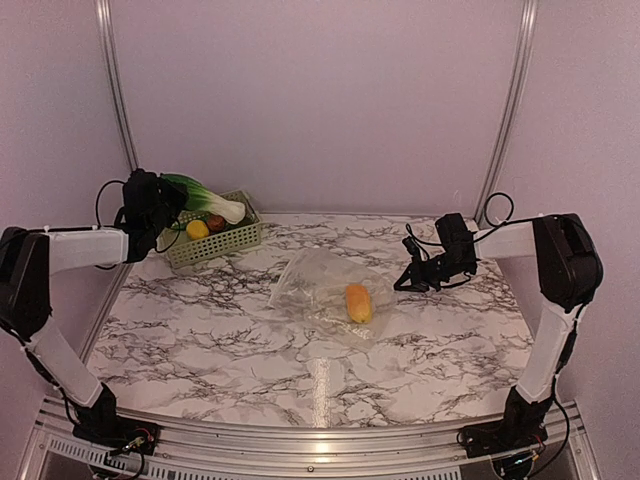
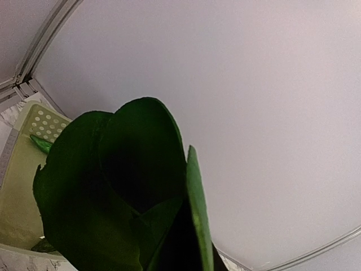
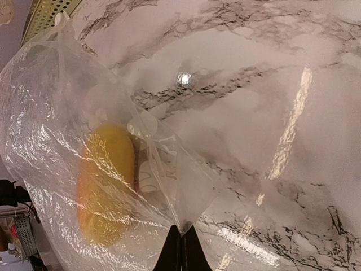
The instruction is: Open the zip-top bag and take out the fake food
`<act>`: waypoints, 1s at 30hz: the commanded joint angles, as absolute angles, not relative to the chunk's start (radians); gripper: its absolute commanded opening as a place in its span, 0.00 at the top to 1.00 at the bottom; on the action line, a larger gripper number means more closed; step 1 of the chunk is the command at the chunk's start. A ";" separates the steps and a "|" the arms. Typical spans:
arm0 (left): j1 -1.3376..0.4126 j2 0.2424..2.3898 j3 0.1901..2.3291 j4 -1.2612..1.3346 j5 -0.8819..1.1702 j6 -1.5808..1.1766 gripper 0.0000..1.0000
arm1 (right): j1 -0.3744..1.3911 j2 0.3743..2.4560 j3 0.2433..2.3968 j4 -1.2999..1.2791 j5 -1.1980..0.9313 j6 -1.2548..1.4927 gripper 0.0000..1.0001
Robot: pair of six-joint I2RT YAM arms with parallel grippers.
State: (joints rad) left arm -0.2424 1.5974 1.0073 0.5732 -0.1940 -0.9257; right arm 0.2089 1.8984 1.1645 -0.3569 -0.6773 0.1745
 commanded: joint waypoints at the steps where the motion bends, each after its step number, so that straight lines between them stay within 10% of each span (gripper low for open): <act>1: -0.240 1.671 1.020 0.663 -0.341 -1.014 0.85 | 0.198 1.887 1.177 -0.359 -0.697 0.154 1.00; 15: -0.241 1.890 1.085 0.764 -0.489 -1.188 0.80 | 0.198 1.911 1.188 -0.356 -0.712 0.155 1.00; 21: -0.246 1.921 1.112 0.744 -0.377 -1.208 0.43 | 0.198 1.916 1.197 -0.361 -0.712 0.150 1.00; 30: -0.259 1.778 1.103 0.458 -0.175 -1.053 0.19 | 0.198 1.921 1.209 -0.346 -0.723 0.160 1.00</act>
